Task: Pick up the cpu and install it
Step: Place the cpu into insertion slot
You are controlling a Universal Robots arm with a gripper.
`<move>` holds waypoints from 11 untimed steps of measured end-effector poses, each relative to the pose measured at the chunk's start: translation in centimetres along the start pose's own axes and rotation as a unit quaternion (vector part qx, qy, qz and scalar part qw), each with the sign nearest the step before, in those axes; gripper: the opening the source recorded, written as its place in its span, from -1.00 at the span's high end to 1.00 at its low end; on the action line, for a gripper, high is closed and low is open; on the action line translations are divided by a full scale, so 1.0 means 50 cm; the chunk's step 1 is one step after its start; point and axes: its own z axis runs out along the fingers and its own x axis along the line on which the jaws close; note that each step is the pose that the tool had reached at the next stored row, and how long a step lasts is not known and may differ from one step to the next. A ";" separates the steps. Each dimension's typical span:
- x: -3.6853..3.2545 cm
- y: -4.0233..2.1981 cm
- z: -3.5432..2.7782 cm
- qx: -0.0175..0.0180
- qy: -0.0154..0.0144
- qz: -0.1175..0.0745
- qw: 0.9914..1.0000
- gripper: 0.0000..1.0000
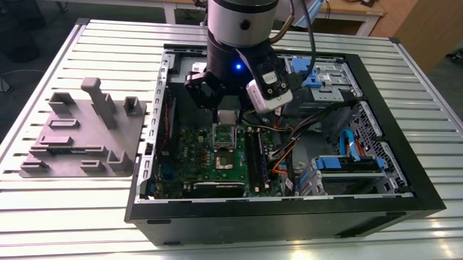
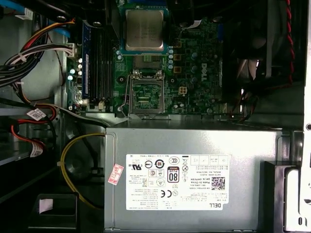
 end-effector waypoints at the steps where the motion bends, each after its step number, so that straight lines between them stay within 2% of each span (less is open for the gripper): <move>1: 0.000 0.000 0.000 0.000 0.000 0.000 1.000 0.06; 4: 0.000 0.000 0.002 0.000 0.000 0.000 1.000 0.06; 11: -0.002 0.002 0.027 0.000 0.001 0.000 1.000 0.06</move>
